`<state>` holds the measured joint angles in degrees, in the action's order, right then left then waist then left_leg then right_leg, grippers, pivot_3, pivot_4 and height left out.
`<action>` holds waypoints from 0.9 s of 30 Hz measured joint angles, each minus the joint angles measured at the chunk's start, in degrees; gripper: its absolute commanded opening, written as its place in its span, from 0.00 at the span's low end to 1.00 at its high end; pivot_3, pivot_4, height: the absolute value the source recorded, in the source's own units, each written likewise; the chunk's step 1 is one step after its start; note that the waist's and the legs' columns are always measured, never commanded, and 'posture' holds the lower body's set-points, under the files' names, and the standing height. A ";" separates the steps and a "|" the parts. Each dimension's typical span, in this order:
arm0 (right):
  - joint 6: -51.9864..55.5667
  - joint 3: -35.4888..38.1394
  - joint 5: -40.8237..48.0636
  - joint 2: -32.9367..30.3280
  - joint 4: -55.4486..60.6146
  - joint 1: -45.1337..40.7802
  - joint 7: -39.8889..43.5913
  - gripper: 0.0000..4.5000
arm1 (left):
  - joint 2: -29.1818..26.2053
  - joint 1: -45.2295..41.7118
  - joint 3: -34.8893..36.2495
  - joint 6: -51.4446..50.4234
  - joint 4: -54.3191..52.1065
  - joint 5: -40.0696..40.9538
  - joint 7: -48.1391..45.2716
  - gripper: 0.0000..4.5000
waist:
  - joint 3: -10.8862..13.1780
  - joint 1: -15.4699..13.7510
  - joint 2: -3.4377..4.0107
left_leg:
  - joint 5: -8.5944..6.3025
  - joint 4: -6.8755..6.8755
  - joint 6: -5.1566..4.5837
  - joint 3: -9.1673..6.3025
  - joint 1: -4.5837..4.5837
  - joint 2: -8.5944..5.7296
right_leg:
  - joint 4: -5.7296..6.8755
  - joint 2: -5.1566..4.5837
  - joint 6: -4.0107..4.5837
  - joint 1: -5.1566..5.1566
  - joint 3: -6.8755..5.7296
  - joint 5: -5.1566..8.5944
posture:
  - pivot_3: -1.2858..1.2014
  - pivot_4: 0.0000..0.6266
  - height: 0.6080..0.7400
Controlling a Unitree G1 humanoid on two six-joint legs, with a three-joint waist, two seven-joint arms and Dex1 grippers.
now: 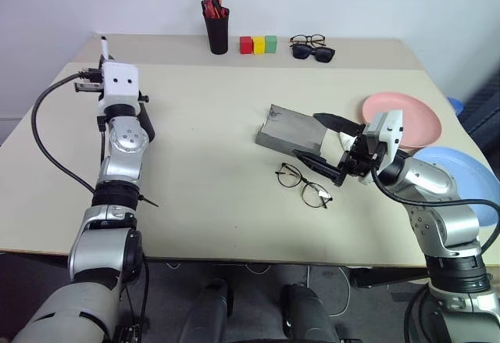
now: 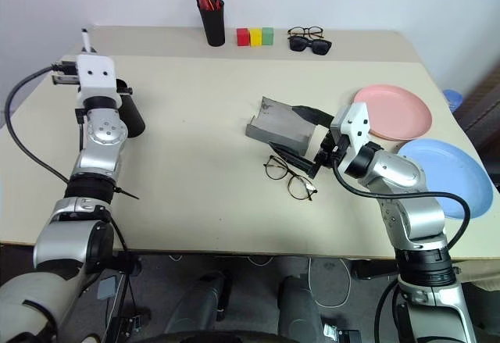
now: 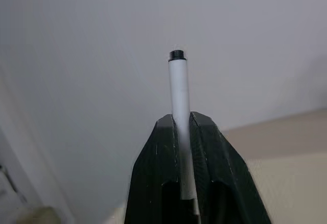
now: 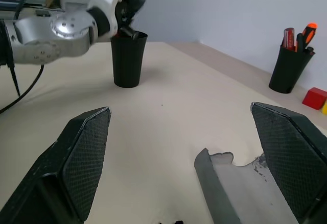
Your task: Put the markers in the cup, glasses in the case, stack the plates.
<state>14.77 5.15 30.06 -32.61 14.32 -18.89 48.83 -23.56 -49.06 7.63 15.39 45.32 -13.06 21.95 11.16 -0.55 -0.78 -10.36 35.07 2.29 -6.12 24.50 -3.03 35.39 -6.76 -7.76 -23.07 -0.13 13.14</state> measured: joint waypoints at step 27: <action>5.59 15.81 0.51 -4.82 15.97 28.17 -6.74 1.00 | 6.59 -25.06 -27.07 -15.03 17.26 10.91 -89.20 0.57 | 0.15 0.36 -0.19 | -0.04 0.08 -0.09 -0.02 0.30 -0.03 | -0.17 -0.05 0.03 -0.09 -0.04 0.07 | 0.52 0.24 1.00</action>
<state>20.37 20.96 30.58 -37.43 30.29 9.28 42.08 -16.96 -74.13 -19.44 0.36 62.58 -2.15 -67.25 11.30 -0.19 -0.97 -10.39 35.15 2.20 -6.14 24.80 -3.06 35.22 -6.81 -7.73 -23.17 -0.16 13.21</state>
